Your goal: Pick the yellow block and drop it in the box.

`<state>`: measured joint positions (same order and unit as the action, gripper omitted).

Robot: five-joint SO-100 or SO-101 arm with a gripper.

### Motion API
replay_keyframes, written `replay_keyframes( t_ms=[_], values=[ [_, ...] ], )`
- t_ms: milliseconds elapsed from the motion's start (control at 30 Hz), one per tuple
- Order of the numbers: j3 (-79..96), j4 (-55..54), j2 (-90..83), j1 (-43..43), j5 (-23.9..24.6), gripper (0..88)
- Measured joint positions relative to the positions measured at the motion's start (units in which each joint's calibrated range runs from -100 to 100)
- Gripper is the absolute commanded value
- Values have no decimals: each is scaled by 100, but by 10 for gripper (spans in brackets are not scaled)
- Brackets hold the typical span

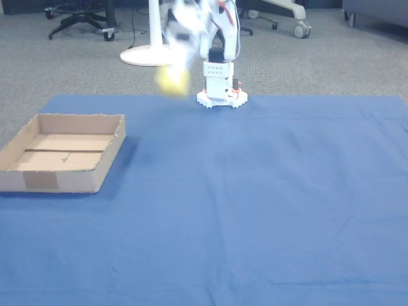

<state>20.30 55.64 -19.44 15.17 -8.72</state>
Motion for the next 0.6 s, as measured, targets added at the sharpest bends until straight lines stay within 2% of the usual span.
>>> replay_keyframes(
  t_ms=[167,333,500,600],
  values=[
    [-1688,24,-94,1751,-357,232],
    [-3545,-525,1552,3018,-430,244],
    [-4291,-1301,3717,3035,-474,239],
    [-5340,-1027,5013,2757,-430,237]
  ],
)
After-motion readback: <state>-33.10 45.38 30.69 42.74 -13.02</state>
